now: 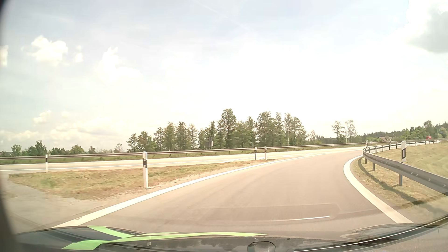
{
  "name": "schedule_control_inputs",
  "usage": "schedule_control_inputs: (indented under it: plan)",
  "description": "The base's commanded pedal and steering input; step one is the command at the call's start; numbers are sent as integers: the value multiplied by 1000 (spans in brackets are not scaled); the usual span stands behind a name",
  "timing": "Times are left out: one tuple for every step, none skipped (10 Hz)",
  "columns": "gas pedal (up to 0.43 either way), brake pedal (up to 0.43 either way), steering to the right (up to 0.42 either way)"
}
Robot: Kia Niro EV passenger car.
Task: Follow the waypoints while adhering to traffic rules and regulations
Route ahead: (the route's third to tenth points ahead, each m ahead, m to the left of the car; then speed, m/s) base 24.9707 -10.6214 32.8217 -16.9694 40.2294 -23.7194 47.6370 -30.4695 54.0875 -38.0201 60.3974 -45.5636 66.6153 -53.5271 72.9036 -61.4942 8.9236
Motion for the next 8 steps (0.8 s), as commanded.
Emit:
schedule_control_inputs:
  plan:
    - [177,0,110]
    - [177,0,108]
    - [177,0,106]
    - [177,0,106]
    - [177,0,106]
    - [177,0,106]
    - [177,0,108]
    - [177,0,109]
